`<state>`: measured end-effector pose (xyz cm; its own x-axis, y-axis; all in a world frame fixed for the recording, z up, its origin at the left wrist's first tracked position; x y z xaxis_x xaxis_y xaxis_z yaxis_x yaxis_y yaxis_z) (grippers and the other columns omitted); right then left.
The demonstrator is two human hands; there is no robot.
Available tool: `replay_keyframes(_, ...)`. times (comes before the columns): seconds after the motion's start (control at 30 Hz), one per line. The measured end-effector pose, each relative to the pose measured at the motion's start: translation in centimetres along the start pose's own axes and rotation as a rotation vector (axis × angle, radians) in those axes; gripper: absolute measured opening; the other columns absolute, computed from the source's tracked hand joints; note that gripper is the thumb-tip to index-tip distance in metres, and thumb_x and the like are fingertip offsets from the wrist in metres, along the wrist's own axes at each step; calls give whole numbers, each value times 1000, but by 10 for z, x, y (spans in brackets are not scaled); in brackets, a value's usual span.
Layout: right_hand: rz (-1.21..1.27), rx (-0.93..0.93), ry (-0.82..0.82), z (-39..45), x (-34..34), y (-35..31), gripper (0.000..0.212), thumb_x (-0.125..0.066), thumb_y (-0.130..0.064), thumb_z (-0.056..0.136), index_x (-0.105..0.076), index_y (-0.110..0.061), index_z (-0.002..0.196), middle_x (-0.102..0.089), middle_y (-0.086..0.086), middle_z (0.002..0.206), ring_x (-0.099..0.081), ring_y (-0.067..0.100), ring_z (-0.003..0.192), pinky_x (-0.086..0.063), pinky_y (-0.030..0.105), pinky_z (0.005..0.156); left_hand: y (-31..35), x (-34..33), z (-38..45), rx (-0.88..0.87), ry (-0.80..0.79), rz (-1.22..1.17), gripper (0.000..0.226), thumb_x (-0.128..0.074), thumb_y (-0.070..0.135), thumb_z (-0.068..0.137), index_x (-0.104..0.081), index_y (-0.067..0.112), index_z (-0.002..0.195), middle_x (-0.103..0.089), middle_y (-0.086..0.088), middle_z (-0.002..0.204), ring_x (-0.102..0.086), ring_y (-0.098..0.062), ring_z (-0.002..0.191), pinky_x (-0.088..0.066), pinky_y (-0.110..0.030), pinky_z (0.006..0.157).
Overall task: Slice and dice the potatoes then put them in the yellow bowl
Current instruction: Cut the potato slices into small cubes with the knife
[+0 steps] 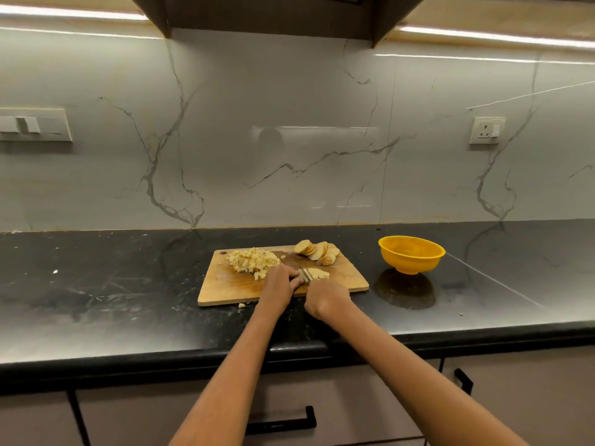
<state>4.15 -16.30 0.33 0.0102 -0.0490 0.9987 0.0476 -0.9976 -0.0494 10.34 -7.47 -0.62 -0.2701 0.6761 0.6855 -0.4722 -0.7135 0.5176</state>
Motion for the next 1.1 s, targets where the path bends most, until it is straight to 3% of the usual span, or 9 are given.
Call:
replay_keyframes(0.07, -166, 5, 56, -8, -8, -1, 27, -45, -11, 96, -61, -4, 117, -64, 10, 114, -65, 26, 101, -44, 29, 55, 3, 3, -2, -1, 21, -12, 10, -64, 13, 86, -67, 15, 77, -61, -3, 72, -51, -9, 70, -42, -33, 69)
replay_keyframes(0.13, -273, 4, 98, -16, -14, -2, 24, -49, -9, 94, -64, -5, 112, -66, 9, 107, -68, 25, 92, -38, 27, 44, 2, 4, -3, 4, 35, -12, 11, -64, 14, 86, -67, 15, 76, -60, -2, 71, -50, -9, 70, -38, -30, 67)
replay_keyframes(0.23, -160, 7, 171, -23, -8, 6, 26, -43, -15, 98, -61, -6, 115, -65, 9, 111, -65, 25, 99, -44, 30, 63, 3, 5, -6, 28, 44, 0, 7, -62, 15, 88, -61, 19, 82, -57, 0, 80, -49, -10, 80, -28, -20, 69)
replay_keyframes(0.33, 117, -65, 218, -28, 4, 24, 33, -36, -21, 102, -57, -2, 118, -61, 13, 119, -59, 28, 110, -47, 34, 82, -7, 7, -4, 94, 88, -22, 18, -62, 12, 88, -71, 6, 103, -70, -6, 102, -61, -18, 100, -36, -20, 85)
replay_keyframes(0.43, 230, -80, 198, -26, 6, 29, 37, -35, -26, 103, -56, 0, 119, -61, 15, 120, -58, 30, 112, -47, 35, 87, -11, 7, -3, 118, 89, -10, 22, -62, 12, 87, -70, 4, 106, -70, -9, 105, -62, -19, 100, -40, -23, 89)
replay_keyframes(0.63, 197, -19, 130, -3, -9, 18, 33, -40, -26, 100, -58, -5, 119, -62, 12, 117, -59, 28, 107, -41, 31, 74, -9, 7, -4, 90, 90, -50, 16, -65, 14, 86, -72, 5, 97, -72, -8, 95, -61, -12, 85, -47, -31, 87)
replay_keyframes(0.93, 187, -25, 10, 3, -5, 8, 33, -37, -17, 98, -54, -2, 123, -60, 15, 121, -59, 30, 107, -45, 32, 79, -4, 8, -3, 68, 83, -24, 22, -66, 13, 85, -70, 3, 104, -71, -10, 104, -64, -17, 97, -47, -27, 88)
replay_keyframes(1.03, 202, -21, -65, 15, -3, 0, 33, -37, -14, 97, -56, 1, 119, -65, 14, 109, -65, 26, 86, -44, 24, 60, -6, 7, -1, 75, 62, -9, 22, -66, 13, 84, -71, 3, 103, -71, -11, 103, -64, -19, 97, -47, -28, 86)
replay_keyframes(1.1, 189, -17, -75, 18, -1, -3, 34, -37, -14, 97, -56, 0, 121, -63, 13, 113, -63, 26, 97, -43, 25, 66, -5, 9, -1, 78, 60, 3, 21, -66, 13, 85, -71, 2, 102, -71, -12, 101, -65, -20, 96, -46, -27, 83)
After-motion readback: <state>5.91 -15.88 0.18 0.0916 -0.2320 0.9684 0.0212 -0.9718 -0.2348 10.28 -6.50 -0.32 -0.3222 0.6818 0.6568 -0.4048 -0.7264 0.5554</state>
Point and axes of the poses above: each hand's wrist, its own z-axis towards the middle knuckle, its own x-axis out of the back of the hand, y = z × x, the point moved 7 cm from there along z, towards the middle knuckle
